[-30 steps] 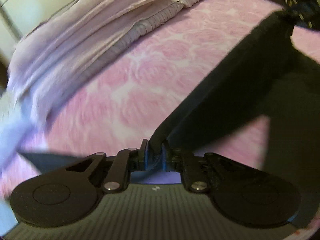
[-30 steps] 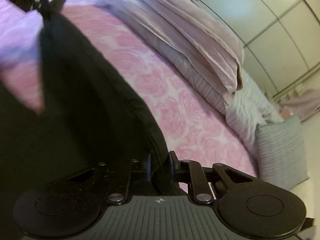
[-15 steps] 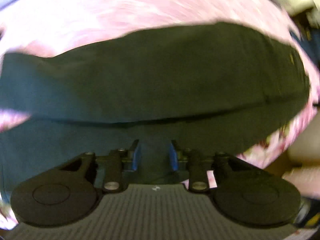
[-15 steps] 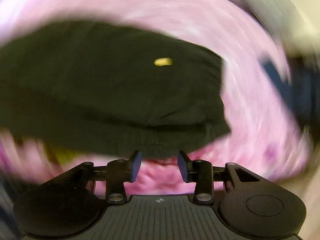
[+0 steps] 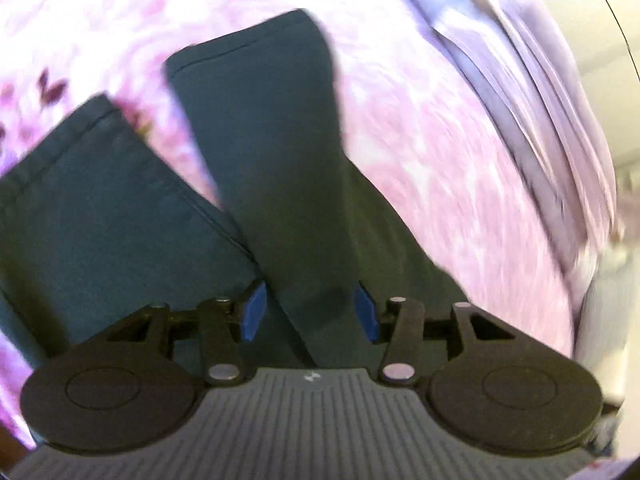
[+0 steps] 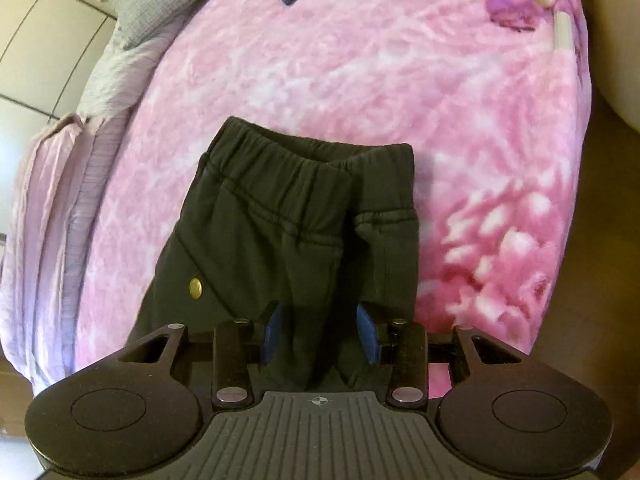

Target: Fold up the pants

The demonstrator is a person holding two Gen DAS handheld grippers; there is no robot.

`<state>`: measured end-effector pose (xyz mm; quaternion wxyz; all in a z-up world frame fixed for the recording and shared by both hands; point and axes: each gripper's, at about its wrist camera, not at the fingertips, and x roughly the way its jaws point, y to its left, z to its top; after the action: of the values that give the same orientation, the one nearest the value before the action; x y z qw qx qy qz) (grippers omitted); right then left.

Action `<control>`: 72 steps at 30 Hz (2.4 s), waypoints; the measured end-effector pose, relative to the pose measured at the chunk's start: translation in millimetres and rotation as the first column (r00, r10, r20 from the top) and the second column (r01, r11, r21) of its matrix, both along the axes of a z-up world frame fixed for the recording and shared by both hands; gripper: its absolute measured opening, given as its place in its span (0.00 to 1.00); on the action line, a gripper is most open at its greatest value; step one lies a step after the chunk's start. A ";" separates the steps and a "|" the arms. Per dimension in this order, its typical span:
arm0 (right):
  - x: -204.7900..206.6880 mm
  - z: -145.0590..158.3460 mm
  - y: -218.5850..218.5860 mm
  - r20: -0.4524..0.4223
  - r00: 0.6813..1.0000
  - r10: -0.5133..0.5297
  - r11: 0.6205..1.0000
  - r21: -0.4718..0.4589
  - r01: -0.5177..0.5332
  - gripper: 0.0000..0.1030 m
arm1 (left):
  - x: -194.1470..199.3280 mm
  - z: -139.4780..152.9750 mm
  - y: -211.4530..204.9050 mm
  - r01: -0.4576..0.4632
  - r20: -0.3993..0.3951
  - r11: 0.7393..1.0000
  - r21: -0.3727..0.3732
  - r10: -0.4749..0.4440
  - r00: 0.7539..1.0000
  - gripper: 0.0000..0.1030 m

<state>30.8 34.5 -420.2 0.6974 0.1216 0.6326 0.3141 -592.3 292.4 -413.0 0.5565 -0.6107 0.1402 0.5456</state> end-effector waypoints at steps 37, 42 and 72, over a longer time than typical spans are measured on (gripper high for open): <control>56.8 9.8 -8.2 0.003 0.994 0.107 0.974 0.199 -0.106 0.08 | -26.0 21.0 -80.2 -0.116 -0.232 0.985 0.128 0.144 0.962 0.02; 65.9 12.9 -17.6 0.035 0.980 0.193 0.975 0.101 -0.196 0.08 | -15.4 45.5 -108.1 0.019 -0.362 0.985 0.173 0.046 0.931 0.02; 70.3 9.3 -14.6 0.029 0.977 0.212 0.975 0.061 -0.213 0.08 | -26.1 16.7 -141.5 -0.051 -0.326 0.992 0.119 0.087 0.941 0.02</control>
<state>101.1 19.8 -410.9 0.6627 0.0717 0.6238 0.4081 -618.4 150.9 -396.3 0.5382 -0.4838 0.1799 0.6662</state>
